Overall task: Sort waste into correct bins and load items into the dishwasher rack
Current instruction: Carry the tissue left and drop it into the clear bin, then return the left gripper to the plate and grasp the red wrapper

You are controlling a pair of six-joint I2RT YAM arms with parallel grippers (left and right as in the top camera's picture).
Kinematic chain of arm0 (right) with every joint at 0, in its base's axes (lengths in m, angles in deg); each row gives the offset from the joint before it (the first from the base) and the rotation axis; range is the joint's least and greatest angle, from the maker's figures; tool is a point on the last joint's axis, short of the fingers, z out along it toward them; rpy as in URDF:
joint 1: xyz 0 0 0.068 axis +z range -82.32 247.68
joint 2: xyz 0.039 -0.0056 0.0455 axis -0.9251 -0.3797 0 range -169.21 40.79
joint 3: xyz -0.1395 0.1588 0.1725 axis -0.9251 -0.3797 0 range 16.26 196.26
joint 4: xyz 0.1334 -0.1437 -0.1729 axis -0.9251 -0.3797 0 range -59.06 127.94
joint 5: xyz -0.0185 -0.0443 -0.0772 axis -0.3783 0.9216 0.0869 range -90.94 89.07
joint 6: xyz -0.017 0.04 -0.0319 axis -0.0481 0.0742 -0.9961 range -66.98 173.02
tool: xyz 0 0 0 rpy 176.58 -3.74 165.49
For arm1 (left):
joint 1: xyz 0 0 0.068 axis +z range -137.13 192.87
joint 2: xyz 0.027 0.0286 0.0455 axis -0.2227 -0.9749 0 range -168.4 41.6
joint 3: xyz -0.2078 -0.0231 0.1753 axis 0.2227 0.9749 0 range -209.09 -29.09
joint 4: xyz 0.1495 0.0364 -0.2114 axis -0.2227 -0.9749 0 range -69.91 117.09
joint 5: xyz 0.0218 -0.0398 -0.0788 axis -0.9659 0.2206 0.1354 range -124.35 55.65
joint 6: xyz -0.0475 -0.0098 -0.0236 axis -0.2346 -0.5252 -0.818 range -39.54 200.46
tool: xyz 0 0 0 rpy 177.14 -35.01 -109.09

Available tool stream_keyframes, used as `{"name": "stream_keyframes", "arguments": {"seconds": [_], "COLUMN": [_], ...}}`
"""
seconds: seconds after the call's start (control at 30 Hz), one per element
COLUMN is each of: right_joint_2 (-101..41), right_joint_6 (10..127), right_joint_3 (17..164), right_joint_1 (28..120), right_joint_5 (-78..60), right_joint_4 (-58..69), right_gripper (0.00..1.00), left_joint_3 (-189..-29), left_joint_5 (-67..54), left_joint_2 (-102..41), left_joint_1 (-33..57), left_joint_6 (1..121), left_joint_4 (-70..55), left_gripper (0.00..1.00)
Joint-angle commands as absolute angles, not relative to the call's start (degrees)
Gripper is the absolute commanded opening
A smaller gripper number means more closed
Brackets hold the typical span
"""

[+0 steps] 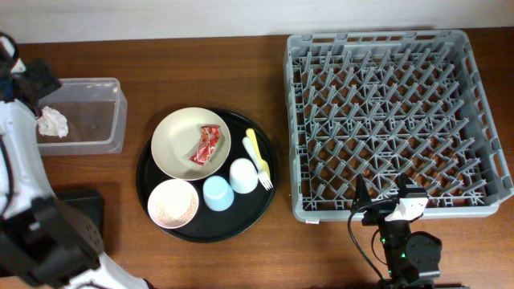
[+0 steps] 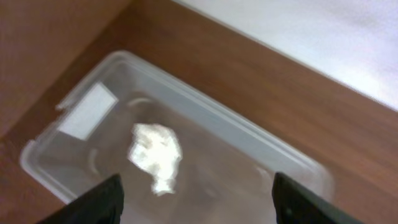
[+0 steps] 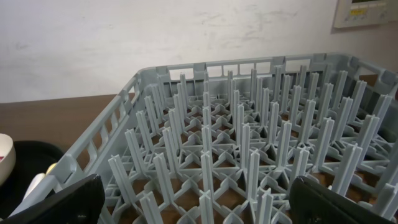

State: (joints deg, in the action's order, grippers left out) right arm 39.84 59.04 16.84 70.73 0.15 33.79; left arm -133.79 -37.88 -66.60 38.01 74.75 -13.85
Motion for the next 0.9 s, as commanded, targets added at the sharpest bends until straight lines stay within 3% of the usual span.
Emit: {"name": "stream_keyframes", "arguments": {"seconds": [0.0,0.17,0.37,0.87], "right_joint_2": [40.06,40.06,40.06,40.06], "right_joint_6": [59.50,59.50,59.50,59.50], "right_joint_3": [16.57,16.57,16.57,16.57], "right_joint_1": [70.56,70.56,70.56,70.56], "right_joint_5": [1.06,1.06,1.06,1.06], "right_joint_4": [33.38,33.38,33.40,33.38], "right_gripper": [0.98,0.98,0.98,0.98], "left_joint_3": [-134.91,-134.88,-133.83,-115.39], "left_joint_5": [-32.24,-23.43,-29.51,-29.75], "left_joint_2": [-59.89,-59.32,-59.32,-59.32], "left_joint_1": [32.15,22.12,8.96,-5.99], "left_joint_6": [72.32,72.34,72.37,71.05], "left_joint_4": [-22.01,-35.73,-42.68,-30.90], "left_gripper": [0.80,0.81,0.82,0.82]}}
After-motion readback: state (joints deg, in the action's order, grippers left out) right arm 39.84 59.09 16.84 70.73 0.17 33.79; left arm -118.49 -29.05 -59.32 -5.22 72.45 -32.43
